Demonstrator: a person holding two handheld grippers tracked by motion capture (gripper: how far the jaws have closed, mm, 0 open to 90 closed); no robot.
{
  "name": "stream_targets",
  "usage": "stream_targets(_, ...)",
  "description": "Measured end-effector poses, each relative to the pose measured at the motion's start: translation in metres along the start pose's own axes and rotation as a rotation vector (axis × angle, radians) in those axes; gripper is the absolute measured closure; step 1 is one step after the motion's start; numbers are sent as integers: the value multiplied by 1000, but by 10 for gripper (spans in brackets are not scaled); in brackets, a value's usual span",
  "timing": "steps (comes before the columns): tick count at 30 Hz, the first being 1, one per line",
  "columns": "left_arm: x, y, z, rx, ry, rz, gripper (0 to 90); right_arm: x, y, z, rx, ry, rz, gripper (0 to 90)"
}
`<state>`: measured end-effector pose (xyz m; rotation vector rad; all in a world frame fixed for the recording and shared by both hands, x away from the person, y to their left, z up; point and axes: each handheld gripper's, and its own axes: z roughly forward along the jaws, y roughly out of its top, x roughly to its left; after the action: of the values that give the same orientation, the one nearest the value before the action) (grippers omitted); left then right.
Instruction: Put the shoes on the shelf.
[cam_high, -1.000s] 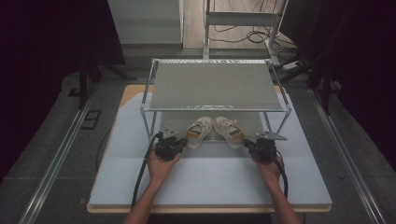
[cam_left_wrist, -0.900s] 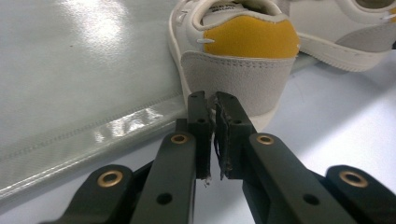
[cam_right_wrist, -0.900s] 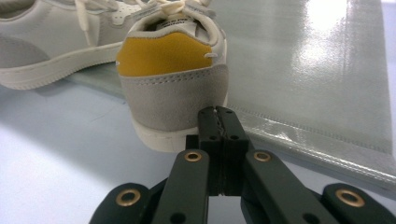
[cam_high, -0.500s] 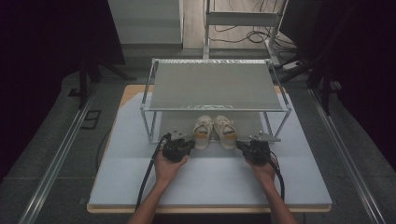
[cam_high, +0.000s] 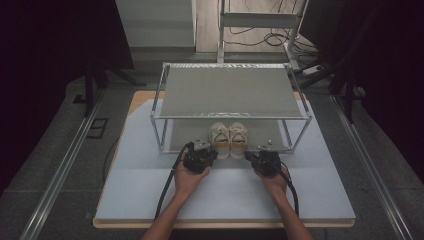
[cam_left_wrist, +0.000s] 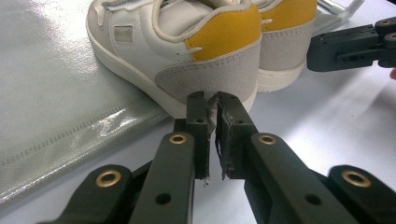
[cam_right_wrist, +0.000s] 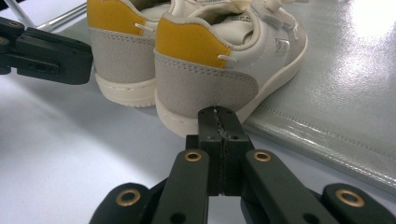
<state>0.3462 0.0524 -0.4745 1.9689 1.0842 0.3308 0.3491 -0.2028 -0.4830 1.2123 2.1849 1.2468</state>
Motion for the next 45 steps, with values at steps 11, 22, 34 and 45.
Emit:
stream_targets(11, -3, -2, 0, -6, -1, 5, 824, -1, -1, 1, -2, 7, 7, 896)
stream_targets(22, 1, 6, 1, 7, 8, 9, 839, -1, 0, 1, 1, 11, 8, 896)
stream_targets(34, 13, 15, 14, 26, 6, -4, 832, -1, 0, 1, 6, 21, 10, 896)
stream_targets(45, 13, 14, 14, 21, 9, -12, 830, 8, 3, 3, -5, 49, -15, 897)
